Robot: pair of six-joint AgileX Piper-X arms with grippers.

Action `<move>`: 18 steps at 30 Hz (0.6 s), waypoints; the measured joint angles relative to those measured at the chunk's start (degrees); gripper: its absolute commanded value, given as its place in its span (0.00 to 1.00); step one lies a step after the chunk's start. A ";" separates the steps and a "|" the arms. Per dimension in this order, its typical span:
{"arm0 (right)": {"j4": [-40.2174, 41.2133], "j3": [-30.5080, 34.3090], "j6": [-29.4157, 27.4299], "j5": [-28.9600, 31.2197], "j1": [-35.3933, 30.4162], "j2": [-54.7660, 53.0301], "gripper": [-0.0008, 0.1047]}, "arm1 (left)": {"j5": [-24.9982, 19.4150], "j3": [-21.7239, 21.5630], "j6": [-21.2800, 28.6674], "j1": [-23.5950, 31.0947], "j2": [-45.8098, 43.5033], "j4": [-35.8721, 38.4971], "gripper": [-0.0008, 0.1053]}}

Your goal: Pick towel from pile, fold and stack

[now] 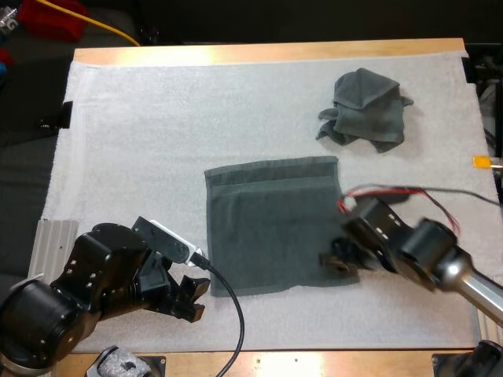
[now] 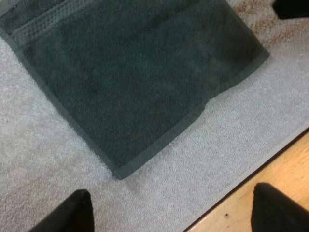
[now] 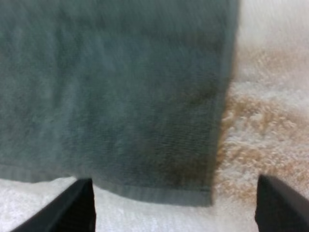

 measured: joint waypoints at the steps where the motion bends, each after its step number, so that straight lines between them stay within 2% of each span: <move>1: 0.05 1.47 0.90 0.00 0.00 -1.56 0.63 | 0.00 0.00 0.00 0.00 0.00 0.00 0.62; 8: -0.94 10.45 7.50 -3.35 0.00 -9.74 0.63 | 0.00 0.00 0.00 0.00 0.00 0.00 0.62; 15: -9.64 18.00 12.78 -10.92 -0.18 -11.31 0.63 | 0.00 0.00 0.00 0.00 0.00 0.32 0.62; 18: -15.06 21.21 15.28 -14.58 -2.59 -11.31 0.63 | 0.00 0.00 0.00 0.00 0.00 0.99 0.62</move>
